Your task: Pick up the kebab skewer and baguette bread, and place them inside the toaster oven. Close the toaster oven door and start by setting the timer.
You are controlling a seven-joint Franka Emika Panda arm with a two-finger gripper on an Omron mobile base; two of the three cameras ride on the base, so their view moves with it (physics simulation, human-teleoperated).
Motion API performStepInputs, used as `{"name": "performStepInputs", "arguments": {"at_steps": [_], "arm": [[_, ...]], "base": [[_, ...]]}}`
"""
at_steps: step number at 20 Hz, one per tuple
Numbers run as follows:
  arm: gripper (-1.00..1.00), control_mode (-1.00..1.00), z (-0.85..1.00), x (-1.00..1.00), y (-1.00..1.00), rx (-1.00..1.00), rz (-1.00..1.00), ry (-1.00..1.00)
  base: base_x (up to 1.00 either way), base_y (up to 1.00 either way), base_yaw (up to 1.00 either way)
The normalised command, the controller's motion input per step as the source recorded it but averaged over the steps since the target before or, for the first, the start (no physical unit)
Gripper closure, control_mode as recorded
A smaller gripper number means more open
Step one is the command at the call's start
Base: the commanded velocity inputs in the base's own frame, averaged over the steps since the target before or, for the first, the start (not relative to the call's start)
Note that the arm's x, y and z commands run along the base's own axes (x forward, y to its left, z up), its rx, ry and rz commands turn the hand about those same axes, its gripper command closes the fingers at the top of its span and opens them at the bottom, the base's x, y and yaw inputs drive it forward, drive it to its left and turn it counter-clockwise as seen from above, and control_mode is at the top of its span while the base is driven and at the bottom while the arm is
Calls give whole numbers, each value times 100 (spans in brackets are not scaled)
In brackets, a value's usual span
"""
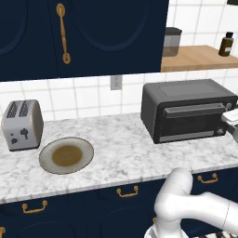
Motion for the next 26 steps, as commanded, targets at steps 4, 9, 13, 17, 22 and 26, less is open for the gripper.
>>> {"name": "performStepInputs", "arguments": {"at_steps": [4,9,13,17,22,26], "arm": [[-100,-100,71,-18,0,9,-4,0],[-100,-100,77,-8,-10,5,-4,0],[-100,-100,66,-11,-10,5,-1,0],[-100,-100,72,-24,-2,5,0,0],[-100,-100,81,-13,-1,5,-1,0],[-100,-100,74,-7,-3,4,0,0]], "base": [[0,0,0],[0,0,0],[0,0,0],[0,0,0],[0,0,0],[0,0,0]]}}
